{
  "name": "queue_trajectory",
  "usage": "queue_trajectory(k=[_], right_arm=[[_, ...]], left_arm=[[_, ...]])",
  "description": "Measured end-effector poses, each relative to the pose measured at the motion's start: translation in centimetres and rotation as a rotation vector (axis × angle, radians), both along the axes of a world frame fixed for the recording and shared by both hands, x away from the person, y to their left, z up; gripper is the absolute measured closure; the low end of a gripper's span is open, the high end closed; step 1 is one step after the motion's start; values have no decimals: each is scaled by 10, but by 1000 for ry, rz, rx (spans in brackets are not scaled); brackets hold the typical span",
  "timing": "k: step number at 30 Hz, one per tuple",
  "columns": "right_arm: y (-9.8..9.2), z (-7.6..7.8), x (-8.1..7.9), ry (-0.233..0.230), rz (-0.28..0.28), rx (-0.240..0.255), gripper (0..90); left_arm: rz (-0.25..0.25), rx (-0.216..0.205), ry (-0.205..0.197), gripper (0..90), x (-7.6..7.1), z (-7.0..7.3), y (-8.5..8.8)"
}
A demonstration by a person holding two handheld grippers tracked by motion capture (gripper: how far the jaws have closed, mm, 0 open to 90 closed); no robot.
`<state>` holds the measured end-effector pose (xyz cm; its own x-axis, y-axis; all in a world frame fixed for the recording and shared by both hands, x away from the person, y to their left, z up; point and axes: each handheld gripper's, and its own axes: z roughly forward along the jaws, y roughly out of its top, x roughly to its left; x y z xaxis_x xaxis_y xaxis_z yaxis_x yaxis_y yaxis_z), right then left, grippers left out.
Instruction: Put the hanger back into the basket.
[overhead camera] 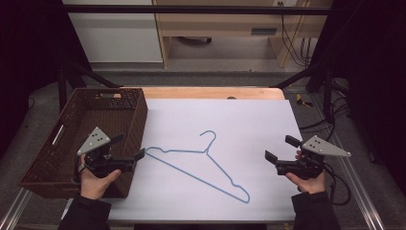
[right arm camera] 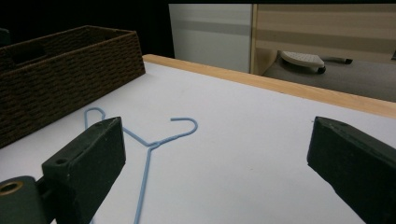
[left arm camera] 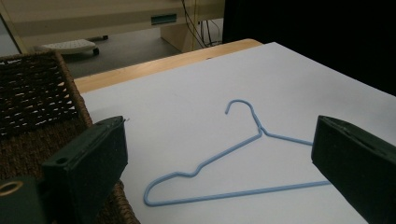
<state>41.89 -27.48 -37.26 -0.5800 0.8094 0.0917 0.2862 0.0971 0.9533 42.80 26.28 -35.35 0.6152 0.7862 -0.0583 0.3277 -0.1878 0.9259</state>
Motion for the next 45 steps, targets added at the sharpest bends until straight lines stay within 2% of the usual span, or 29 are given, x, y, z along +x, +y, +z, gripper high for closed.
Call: queue_trajectory(k=[11, 15, 24, 28, 33, 40, 45], right_arm=[[3, 3, -1, 3, -2, -18, 56], [9, 4, 0, 9, -1, -33, 61], [30, 6, 5, 20, 37, -84, 74], [36, 7, 7, 30, 50, -92, 84], [49, 7, 13, 51, 73, -120, 92], [83, 3, 25, 106, 117, -196, 108], [98, -1, 33, 131, 141, -221, 118]], left_arm=[[-2, 11, -1, 36, -1, -1, -4], [-8, 11, 0, 37, -1, -1, -7], [-25, 21, 5, 37, -2, -3, -14], [-27, 24, 4, 38, -2, -3, -14], [-29, 25, 7, 39, -2, -4, -16], [-38, 31, 7, 41, -2, -4, -19], [-46, 40, 15, 41, -1, -7, -22]])
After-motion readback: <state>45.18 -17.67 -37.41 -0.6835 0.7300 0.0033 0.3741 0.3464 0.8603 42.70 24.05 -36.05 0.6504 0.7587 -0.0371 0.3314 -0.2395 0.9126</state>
